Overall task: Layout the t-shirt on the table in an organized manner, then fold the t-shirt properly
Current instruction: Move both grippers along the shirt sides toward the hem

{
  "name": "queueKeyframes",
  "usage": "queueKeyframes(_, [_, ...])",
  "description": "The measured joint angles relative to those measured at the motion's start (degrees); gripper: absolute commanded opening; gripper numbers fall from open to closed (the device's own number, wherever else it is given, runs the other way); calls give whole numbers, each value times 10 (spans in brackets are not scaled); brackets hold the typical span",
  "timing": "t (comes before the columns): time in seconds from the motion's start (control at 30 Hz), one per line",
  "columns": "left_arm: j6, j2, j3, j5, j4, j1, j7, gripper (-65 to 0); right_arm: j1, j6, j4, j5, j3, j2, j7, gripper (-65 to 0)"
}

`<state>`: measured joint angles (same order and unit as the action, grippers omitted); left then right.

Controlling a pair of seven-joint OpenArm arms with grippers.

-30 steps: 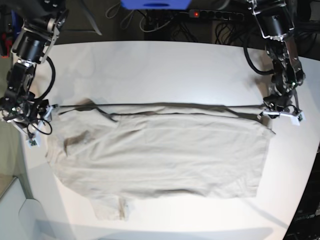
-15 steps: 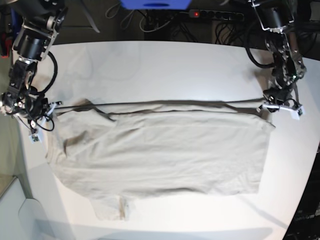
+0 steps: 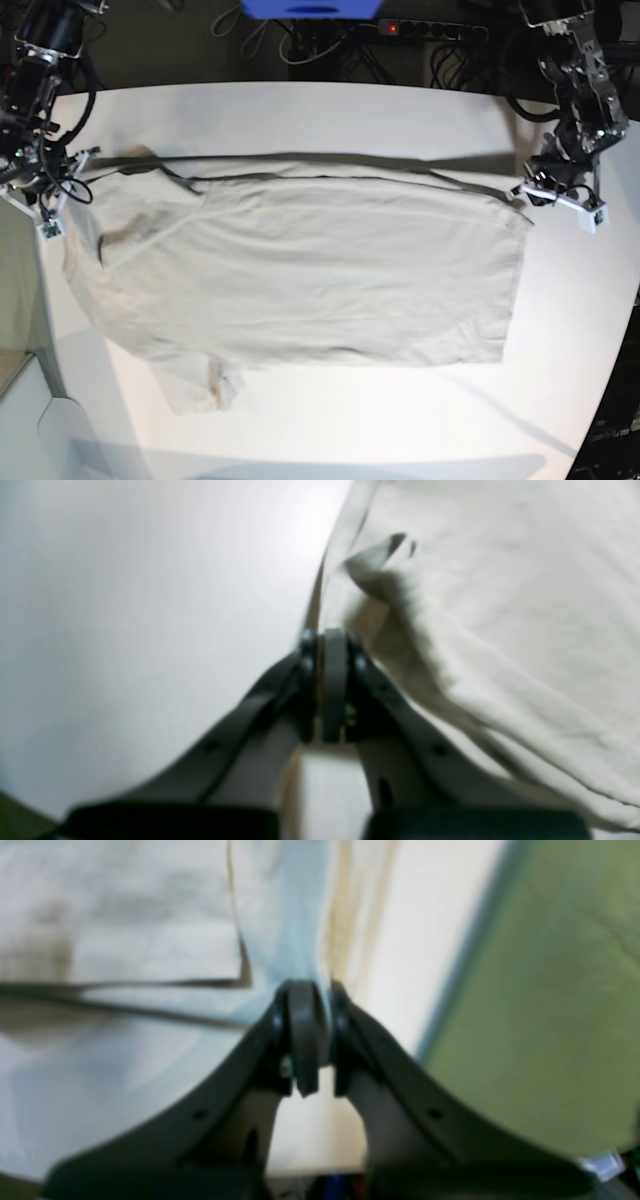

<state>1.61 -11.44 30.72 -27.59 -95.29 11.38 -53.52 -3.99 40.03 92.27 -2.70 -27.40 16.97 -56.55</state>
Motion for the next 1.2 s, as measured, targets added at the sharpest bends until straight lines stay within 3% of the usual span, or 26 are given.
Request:
queueKeyframes(0.13, [0,0,30,3,-30,27,-34,-649,-25,0,17,-2,-8,2,-7,-650])
queueKeyframes(0.4, [0,-1,30,3,-35,84,-33,-649,-70,0,20,-2,-8,-10,-7,-650])
queueKeyframes(1.0, [0,-1,30,4,-33,115,-31,-649,-92,0,21,-2,-8,-15,-5,-647])
queueKeyframes(1.2, [0,-1,30,3,-33,115,-31,-645,-95,0,22,-3,-8,-14,-5,-510])
